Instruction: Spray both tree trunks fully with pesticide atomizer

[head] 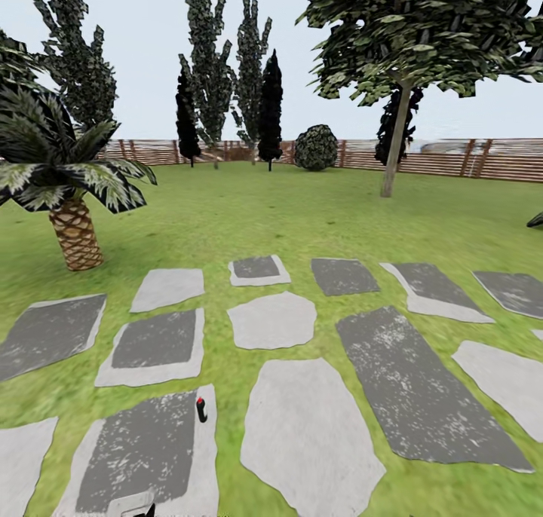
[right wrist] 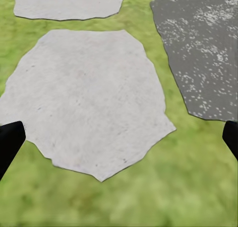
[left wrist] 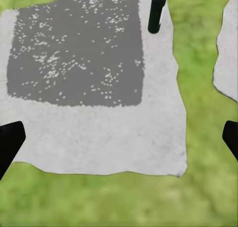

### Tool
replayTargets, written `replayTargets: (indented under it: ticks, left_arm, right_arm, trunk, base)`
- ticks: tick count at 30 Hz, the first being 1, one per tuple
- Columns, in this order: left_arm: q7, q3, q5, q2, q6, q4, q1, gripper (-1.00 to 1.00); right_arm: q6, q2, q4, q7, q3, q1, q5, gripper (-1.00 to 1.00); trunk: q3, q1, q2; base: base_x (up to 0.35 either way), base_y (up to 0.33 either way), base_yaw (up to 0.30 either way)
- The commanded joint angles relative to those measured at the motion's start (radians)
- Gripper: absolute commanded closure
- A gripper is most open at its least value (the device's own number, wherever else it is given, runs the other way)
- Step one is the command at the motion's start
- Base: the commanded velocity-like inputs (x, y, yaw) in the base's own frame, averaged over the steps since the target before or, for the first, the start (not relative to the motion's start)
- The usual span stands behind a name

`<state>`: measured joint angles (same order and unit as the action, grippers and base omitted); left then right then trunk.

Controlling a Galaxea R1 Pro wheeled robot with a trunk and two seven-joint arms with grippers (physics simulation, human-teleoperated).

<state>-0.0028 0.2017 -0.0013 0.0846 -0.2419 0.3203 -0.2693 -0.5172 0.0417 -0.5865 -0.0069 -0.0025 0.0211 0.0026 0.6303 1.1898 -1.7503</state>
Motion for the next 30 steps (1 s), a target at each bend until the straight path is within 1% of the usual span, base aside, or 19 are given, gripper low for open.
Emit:
replayTargets:
  ticks: [1,8,16,30]
  left_arm:
    - [0.0,0.002,0.0,0.0,-0.004,-0.001,-0.001,-1.0]
    - [0.0,0.004,0.001,0.0,-0.004,-0.001,-0.001,-1.0]
    - [0.0,0.005,0.003,0.0,-0.004,-0.001,-0.001,-1.0]
    - [0.0,0.005,0.004,0.0,-0.004,-0.001,-0.001,-1.0]
  right_arm:
    - [-0.003,0.0,0.0,-0.001,0.0,0.0,0.0,-1.0]
    - [-0.003,0.0,0.0,-0.001,-0.001,0.0,0.0,-1.0]
    - [-0.003,-0.002,-0.001,0.001,0.004,0.0,0.0,-1.0]
    - [-0.003,-0.002,-0.001,0.001,-0.001,0.0,0.0,-1.0]
  trunk:
    - [0.003,0.004,-0.008]
    - [0.022,0.031,-0.057]
    - [0.047,0.061,-0.113]
    - [0.091,0.115,-0.211]
  base:
    - [0.0,0.0,0.212]
    - [0.0,0.0,0.222]
    - [0.0,0.0,0.019]
    - [0.0,0.0,0.0]
